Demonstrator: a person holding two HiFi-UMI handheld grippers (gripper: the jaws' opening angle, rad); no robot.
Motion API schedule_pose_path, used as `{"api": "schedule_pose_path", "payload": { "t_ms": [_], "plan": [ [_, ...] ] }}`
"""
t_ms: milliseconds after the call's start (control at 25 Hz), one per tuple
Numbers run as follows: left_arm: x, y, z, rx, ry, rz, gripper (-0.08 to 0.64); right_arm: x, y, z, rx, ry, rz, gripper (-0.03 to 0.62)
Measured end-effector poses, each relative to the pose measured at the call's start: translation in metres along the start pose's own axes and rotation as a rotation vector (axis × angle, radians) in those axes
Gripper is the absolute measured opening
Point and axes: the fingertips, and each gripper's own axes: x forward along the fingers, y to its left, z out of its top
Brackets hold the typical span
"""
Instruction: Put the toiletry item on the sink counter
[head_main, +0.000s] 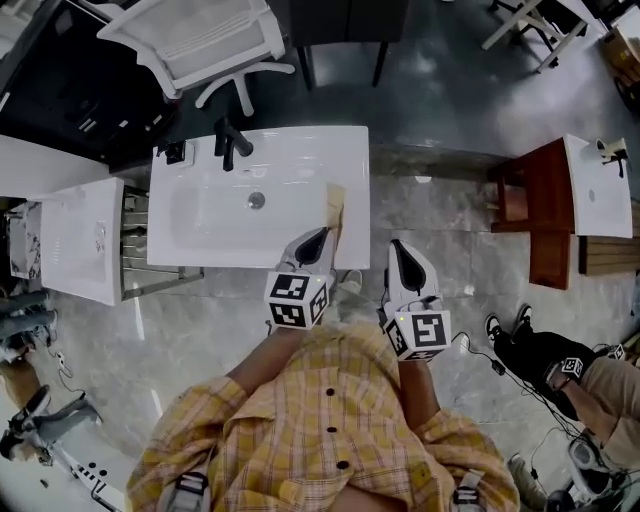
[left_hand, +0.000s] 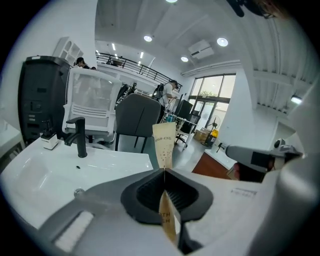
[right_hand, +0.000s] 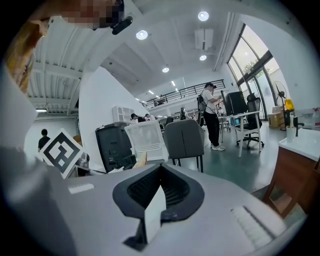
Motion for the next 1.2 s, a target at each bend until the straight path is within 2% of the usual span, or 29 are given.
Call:
{"api": "schedule_pose_path", "payload": {
  "t_ms": [280, 560, 1200],
  "plan": [
    [0.04, 0.006, -0.019, -0.078, 0.059, 0.061, 0.003, 0.01, -0.026, -0.013, 0.021, 0.023, 0.035, 0.0],
    [0.077, 0.024, -0.034, -0.126, 0.109, 0.11, 0.003, 0.02, -0.032, -0.028, 0.033, 0.062, 0.06, 0.0],
    [0.147, 0.05, -0.068, -0.184, 0.216, 0.163, 0.003, 0.017, -0.054, -0.05, 0.034, 0.113, 0.029, 0.0]
  ]
}}
